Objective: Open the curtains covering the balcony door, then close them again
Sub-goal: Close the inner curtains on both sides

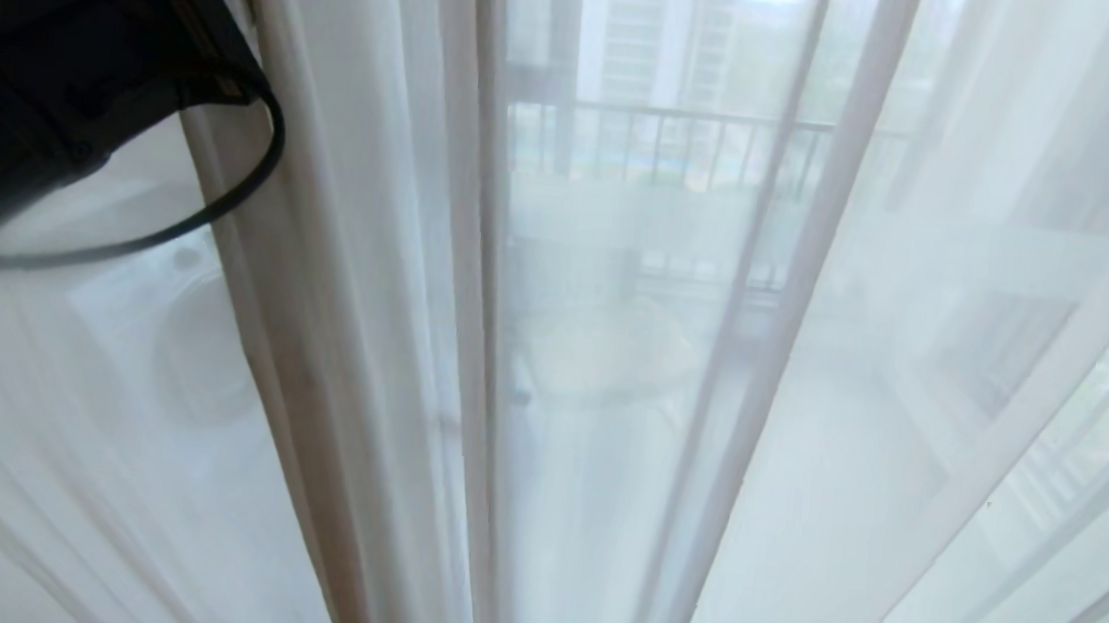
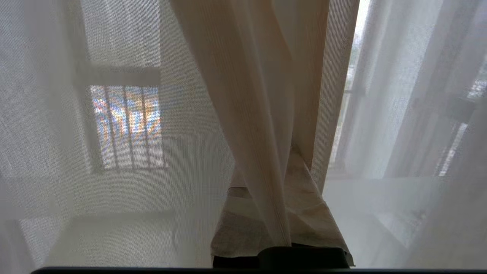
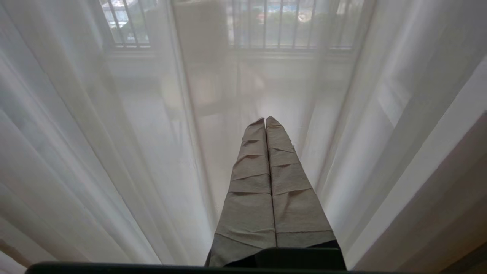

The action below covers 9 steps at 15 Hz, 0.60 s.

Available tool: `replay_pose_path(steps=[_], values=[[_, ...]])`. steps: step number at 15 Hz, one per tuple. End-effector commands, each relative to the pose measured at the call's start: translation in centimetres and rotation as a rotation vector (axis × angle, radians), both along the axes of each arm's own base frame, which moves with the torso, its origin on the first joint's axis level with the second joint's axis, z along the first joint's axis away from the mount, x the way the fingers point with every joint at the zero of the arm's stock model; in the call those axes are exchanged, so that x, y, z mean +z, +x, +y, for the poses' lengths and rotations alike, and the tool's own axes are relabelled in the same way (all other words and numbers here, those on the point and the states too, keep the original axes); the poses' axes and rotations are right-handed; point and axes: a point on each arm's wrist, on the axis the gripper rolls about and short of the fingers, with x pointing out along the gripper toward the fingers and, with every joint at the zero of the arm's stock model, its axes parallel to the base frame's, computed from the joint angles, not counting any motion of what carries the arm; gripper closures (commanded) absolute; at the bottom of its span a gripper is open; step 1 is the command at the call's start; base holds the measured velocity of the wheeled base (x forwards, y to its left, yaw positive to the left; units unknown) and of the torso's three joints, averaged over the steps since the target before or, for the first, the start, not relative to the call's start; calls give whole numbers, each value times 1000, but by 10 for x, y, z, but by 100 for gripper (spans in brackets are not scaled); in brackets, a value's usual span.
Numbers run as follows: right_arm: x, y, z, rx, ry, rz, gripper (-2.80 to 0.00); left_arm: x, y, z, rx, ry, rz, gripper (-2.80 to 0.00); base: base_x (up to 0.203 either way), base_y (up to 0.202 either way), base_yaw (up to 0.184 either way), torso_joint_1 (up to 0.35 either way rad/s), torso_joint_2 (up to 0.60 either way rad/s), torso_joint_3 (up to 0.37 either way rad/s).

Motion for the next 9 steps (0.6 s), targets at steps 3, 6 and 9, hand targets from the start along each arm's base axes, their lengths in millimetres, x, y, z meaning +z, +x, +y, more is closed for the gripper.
replay_pose_path(steps=[3, 6, 9], values=[[0, 0, 0, 0, 0, 0, 0, 2, -1, -3, -12, -3, -8, 0, 0, -189, 1, 2, 3, 2], [0, 0, 0, 0, 0, 0, 0, 2, -1, -4, -17, -2, -9, 0, 0, -190, -1, 4, 2, -1], [0, 0, 0, 0, 0, 0, 0, 2, -3, -9, -38, 0, -6, 0, 0, -189, 1, 3, 4, 0]])
